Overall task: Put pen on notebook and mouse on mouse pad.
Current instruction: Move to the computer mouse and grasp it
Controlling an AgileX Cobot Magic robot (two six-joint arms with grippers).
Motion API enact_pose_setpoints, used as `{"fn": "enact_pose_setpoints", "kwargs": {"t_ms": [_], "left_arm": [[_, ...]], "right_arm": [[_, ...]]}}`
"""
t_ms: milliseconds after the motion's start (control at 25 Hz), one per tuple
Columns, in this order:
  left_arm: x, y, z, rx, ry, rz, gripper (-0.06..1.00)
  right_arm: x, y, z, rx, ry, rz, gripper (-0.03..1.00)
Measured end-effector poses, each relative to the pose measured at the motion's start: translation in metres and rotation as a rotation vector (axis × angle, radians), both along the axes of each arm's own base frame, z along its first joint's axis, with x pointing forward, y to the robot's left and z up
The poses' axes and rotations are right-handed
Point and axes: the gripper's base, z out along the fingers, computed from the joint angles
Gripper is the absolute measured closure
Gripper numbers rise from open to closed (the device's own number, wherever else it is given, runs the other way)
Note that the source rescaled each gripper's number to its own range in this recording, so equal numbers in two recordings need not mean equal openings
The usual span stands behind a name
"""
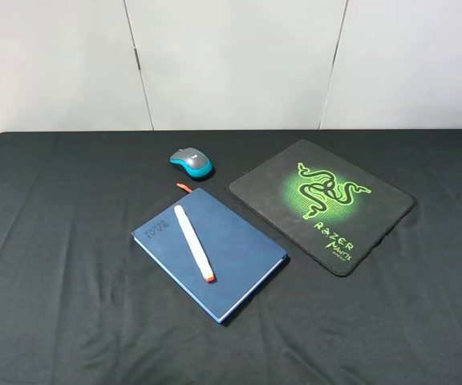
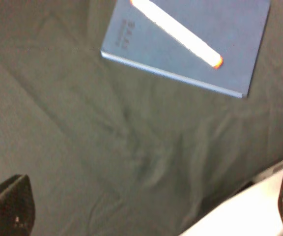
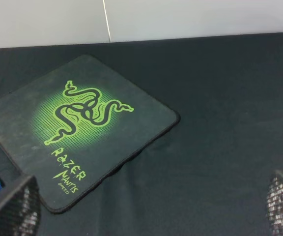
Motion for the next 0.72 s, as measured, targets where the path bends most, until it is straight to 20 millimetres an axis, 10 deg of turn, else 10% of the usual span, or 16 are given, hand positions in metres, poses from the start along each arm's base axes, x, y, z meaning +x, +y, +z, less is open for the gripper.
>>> {"fn": "enact_pose_setpoints", "kwargs": {"t_ms": [720], "left_arm": [[-0.062,0.052,-0.07,-0.043,-0.099,0.128,-0.05]], "right_arm": [[0.0,0.0,0.0,0.0,0.0,0.0,-0.03]]}}
